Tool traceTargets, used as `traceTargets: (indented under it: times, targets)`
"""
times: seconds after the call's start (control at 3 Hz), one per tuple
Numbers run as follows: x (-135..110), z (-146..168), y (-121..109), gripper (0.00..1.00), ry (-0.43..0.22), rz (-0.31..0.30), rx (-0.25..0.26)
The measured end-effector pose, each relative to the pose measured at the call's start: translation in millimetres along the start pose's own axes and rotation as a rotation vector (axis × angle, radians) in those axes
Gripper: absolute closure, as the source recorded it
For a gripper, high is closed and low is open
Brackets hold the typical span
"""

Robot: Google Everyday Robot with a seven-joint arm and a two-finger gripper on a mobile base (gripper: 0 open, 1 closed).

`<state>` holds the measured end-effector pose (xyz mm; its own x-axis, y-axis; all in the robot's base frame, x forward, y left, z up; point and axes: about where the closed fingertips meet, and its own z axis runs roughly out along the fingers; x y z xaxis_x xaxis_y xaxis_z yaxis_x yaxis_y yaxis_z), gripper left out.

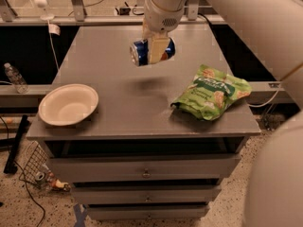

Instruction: Move pepsi can near paper bowl

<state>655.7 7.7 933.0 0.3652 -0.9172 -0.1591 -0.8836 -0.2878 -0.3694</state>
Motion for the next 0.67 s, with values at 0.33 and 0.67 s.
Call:
traceTargets:
  times: [0.33, 0.67]
  targets:
    - [-10.3, 16.1, 28.1, 1.00, 0.009, -0.031, -0.063]
    - [-9.2, 17.8, 28.3, 1.00, 0.011, -0.029, -0.066]
